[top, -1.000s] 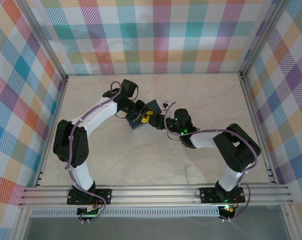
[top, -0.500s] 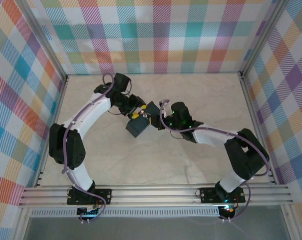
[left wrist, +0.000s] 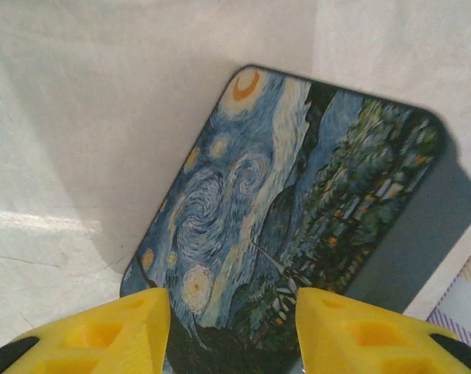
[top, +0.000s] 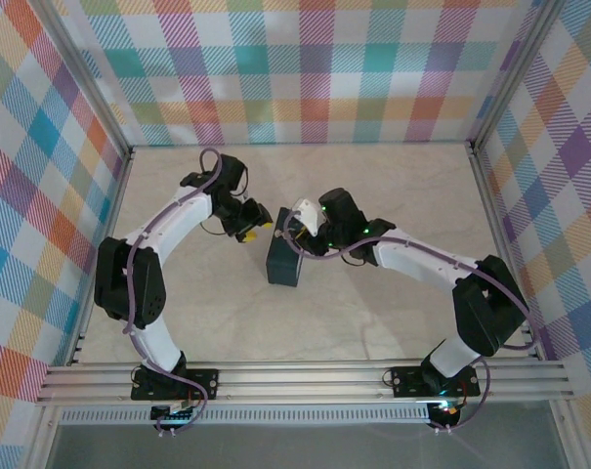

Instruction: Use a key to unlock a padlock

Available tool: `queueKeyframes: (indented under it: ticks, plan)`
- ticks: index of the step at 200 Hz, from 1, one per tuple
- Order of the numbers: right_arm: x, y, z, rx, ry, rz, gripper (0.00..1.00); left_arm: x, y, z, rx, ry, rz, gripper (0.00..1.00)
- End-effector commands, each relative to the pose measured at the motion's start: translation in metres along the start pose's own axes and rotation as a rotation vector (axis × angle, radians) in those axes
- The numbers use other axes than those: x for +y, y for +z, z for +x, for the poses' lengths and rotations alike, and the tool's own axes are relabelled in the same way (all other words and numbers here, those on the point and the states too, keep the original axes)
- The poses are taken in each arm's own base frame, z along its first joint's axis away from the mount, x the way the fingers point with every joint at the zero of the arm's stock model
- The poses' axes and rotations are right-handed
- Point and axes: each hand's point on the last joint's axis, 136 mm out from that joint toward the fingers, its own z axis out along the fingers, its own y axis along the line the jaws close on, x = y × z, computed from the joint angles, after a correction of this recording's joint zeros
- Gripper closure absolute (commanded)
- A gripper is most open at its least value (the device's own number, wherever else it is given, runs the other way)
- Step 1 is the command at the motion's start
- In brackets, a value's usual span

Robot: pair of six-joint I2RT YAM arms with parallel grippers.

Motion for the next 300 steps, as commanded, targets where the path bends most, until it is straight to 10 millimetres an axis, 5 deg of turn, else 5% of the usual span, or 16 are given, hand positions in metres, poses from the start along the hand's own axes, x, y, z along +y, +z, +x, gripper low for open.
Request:
queueKeyframes:
  ticks: [1, 75, 150, 180, 226, 255, 300]
  plan:
    - [-0.007, 0.004, -0.002, 0.029, -0.229, 0.083, 0.98, -0.013, 0.014, 0.009, 0.049, 0.022, 0.07, 0.55]
    - [-0.019, 0.026, -0.002, 0.007, -0.723, 0.33, 1.0, -0.003, 0.038, 0.017, 0.102, 0.001, 0.045, 0.58]
    - [0.003, 0.048, 0.018, 0.01, -1.123, 0.295, 1.0, -0.014, 0.046, 0.025, 0.146, 0.001, 0.097, 0.6]
    - [-0.004, 0.057, 0.018, 0.02, -1.16, 0.352, 1.0, -0.015, 0.048, 0.026, 0.16, 0.008, 0.103, 0.61]
    - [0.015, 0.059, -0.007, -0.04, -1.164, 0.272, 1.0, -0.022, 0.046, 0.033, 0.189, 0.058, 0.122, 0.63]
    - [0.033, 0.061, 0.002, 0.052, -1.172, 0.146, 1.0, -0.021, 0.048, 0.037, 0.206, 0.053, 0.124, 0.64]
    - [0.054, 0.05, 0.03, 0.172, -1.085, 0.01, 0.75, -0.005, 0.049, 0.024, 0.178, -0.008, 0.105, 0.64]
